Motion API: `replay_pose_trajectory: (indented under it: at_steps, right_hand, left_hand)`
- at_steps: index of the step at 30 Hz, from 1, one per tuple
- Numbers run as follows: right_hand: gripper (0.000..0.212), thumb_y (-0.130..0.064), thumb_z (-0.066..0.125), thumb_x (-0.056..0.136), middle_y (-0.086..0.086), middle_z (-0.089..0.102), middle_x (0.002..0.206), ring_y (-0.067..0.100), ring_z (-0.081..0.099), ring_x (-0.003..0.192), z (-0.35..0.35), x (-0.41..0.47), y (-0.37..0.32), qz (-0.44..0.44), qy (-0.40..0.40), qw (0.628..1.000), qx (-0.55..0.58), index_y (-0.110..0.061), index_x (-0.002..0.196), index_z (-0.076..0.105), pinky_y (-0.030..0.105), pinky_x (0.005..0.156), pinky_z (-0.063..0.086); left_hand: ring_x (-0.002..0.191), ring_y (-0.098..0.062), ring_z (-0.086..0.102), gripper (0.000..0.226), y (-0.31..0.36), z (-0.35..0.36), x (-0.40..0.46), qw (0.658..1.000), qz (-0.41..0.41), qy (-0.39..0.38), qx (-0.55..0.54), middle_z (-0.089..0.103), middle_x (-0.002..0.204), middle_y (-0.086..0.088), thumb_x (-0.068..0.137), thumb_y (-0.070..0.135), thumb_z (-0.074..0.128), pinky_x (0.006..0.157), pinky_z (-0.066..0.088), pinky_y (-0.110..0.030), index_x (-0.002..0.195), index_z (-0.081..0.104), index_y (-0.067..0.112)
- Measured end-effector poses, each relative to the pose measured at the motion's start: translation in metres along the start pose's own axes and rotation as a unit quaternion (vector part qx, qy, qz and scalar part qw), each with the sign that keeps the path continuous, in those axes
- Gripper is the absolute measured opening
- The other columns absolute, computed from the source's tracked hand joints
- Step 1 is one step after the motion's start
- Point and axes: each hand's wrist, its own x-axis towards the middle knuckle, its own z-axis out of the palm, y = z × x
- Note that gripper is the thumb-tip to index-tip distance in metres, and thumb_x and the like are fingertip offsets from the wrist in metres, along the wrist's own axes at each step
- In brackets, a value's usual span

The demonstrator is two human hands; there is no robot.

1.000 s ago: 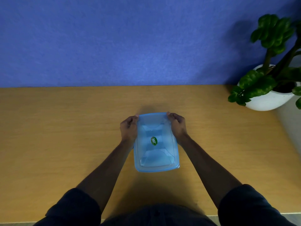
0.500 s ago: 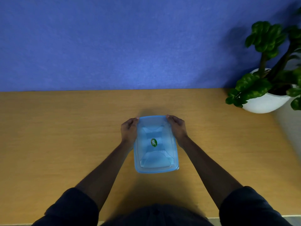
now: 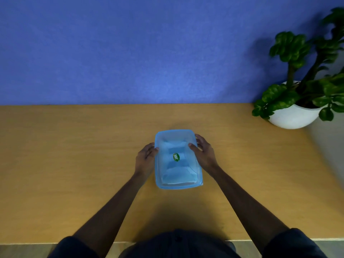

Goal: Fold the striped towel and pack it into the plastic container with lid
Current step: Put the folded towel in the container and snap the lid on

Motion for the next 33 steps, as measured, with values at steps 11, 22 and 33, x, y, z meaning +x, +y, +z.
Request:
replay_pose_trajectory:
  at_steps: [11, 22, 33]
  right_hand:
    - [0.049, -0.019, 0.064, 0.092, 0.0, 0.064, 0.125, 0.017, 0.061, 0.116, -0.015, -0.058, 0.017, -0.002, -0.021, 1.0, 0.018, -0.018, 0.139, 0.05, 0.032, 0.093, 0.053]
    - [0.053, -0.023, 0.062, 0.087, -0.007, 0.066, 0.128, 0.011, 0.063, 0.116, -0.012, -0.08, 0.021, 0.0, -0.022, 0.999, 0.048, -0.021, 0.139, 0.052, 0.042, 0.098, 0.053]
    - [0.053, -0.014, 0.064, 0.087, -0.003, 0.068, 0.125, 0.013, 0.066, 0.112, -0.007, -0.024, -0.024, -0.002, 0.029, 0.998, 0.059, -0.019, 0.138, 0.054, 0.043, 0.099, 0.053]
  left_hand:
    - [0.094, 0.008, 0.062, 0.04, -0.016, -0.013, -0.052, 0.998, 0.038, -0.025, 0.048, 0.065, 0.115, -0.001, 0.092, 0.009, 0.056, 0.086, 0.048, -0.026, 0.132, 0.052, 0.013]
    - [0.117, -0.012, 0.06, 0.056, -0.014, -0.017, -0.075, 0.998, 0.031, -0.053, 0.006, 0.064, 0.127, 0.002, 0.087, 0.024, 0.057, 0.104, 0.045, -0.048, 0.14, 0.045, 0.013]
    - [0.101, 0.007, 0.057, 0.047, 0.034, -0.007, -0.018, 0.995, 0.091, -0.044, 0.021, 0.059, 0.129, -0.005, 0.092, 0.009, 0.052, 0.106, 0.043, -0.035, 0.139, 0.045, 0.005]
